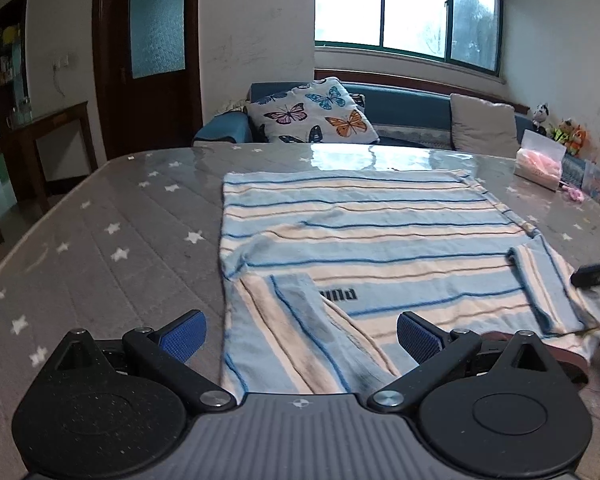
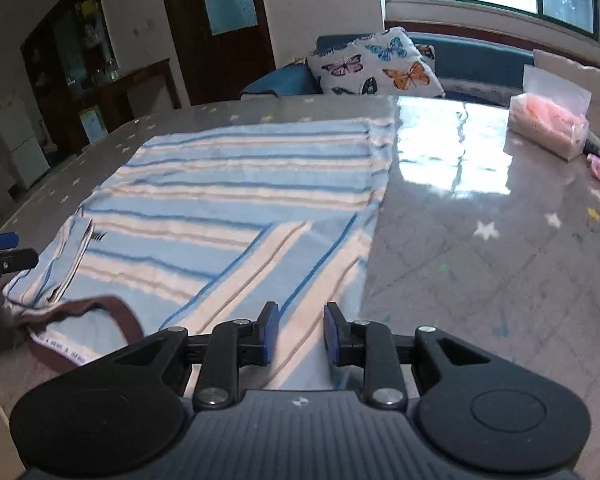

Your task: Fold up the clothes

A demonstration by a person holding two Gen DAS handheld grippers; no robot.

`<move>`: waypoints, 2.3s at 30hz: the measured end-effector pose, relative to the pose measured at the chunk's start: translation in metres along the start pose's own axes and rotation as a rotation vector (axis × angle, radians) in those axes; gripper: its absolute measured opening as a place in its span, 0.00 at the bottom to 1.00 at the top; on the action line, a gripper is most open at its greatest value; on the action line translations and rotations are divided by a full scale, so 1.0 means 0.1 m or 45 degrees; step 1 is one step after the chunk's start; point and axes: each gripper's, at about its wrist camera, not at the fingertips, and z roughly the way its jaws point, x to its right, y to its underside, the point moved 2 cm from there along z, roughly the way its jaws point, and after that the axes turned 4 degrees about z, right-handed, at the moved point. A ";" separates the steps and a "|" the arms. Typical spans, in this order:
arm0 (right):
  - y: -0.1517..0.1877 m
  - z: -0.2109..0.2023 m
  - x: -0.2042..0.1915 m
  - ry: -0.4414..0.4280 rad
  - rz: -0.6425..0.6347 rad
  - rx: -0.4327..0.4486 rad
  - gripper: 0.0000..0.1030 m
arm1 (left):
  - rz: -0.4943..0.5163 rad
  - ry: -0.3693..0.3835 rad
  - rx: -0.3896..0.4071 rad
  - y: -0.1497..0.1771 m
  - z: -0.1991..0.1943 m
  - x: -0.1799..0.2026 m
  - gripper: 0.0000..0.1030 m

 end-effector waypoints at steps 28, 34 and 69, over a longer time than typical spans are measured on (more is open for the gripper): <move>-0.20 0.28 -0.09 0.035 -0.247 0.009 0.49 | 0.126 -0.208 -0.159 0.05 0.51 -0.27 1.00; 0.00 0.15 -0.16 0.039 -0.288 0.000 0.56 | 0.167 -0.193 -0.137 0.12 0.41 -0.16 1.00; 0.17 0.03 -0.22 0.063 -0.374 0.024 0.84 | 0.369 -0.129 -0.057 0.09 0.23 0.06 1.00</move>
